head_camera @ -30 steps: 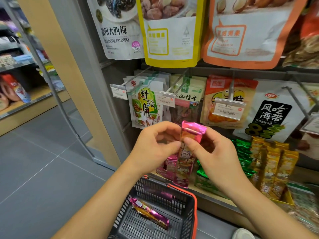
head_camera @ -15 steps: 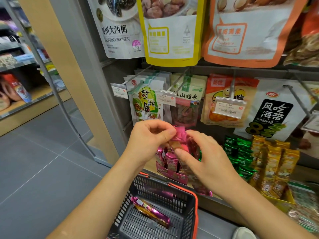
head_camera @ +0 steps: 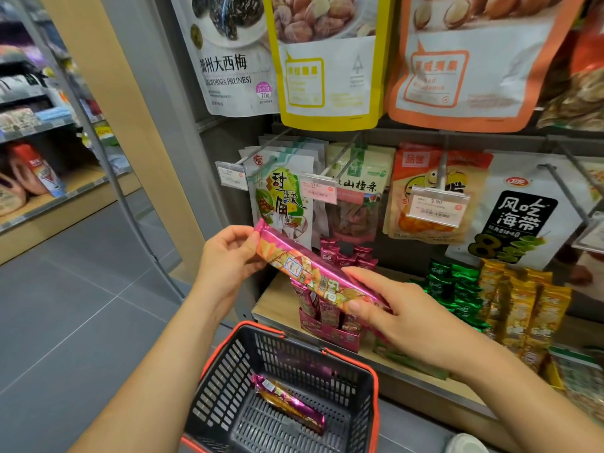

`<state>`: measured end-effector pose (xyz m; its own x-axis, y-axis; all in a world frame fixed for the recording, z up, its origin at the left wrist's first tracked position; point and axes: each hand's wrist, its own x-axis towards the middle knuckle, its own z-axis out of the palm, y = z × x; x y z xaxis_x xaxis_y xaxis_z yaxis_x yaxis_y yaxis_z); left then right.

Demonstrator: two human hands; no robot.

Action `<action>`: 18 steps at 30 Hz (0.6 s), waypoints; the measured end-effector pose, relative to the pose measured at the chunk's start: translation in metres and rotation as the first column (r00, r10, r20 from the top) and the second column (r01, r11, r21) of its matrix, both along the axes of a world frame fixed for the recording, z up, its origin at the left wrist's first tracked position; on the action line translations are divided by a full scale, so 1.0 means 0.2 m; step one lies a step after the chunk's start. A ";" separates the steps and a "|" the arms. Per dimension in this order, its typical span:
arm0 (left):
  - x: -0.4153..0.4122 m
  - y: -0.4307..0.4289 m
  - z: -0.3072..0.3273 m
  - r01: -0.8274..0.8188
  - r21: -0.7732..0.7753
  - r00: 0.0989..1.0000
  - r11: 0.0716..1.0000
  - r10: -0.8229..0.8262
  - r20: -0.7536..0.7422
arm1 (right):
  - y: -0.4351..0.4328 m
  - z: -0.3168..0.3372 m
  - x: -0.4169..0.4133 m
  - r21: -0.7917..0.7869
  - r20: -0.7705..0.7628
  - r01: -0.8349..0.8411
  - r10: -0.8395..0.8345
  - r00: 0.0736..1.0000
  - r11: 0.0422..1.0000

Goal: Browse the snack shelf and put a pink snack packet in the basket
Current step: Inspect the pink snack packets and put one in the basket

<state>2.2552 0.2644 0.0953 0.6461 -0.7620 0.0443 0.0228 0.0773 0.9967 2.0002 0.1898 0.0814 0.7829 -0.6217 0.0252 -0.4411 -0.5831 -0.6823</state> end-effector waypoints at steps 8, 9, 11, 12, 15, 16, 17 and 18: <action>0.04 0.02 -0.01 0.202 0.237 0.966 0.950 -0.234 0.114 | -0.05 0.02 -0.03 -0.047 0.000 0.011 -0.011 1.000 0.999; 0.04 0.01 -0.02 0.195 0.252 0.964 0.948 -0.233 0.129 | -0.05 0.02 -0.04 -0.065 -0.008 0.010 -0.011 1.000 0.998; 0.04 0.00 -0.03 0.150 0.256 0.975 0.955 -0.186 0.124 | -0.04 0.03 -0.04 -0.136 -0.035 0.027 -0.032 0.999 0.990; 0.04 -0.01 -0.03 0.124 0.250 0.984 0.960 -0.152 0.095 | -0.03 0.04 -0.04 -0.188 -0.047 0.040 -0.049 0.998 0.981; 0.04 -0.02 -0.05 0.059 0.201 0.998 0.978 -0.051 -0.045 | -0.02 0.07 -0.04 -0.291 -0.007 0.071 -0.077 0.997 0.954; 0.04 -0.03 -0.06 0.045 0.176 0.995 0.983 -0.027 -0.099 | -0.01 0.08 -0.04 -0.293 0.026 0.076 -0.072 0.997 0.953; 0.04 -0.03 -0.06 0.031 0.154 0.989 0.988 -0.008 -0.149 | 0.00 0.09 -0.04 -0.292 0.057 0.075 -0.061 0.997 0.954; 0.05 -0.04 -0.07 0.017 0.134 0.980 0.991 0.010 -0.198 | 0.01 0.10 -0.04 -0.294 0.085 0.071 -0.048 0.995 0.953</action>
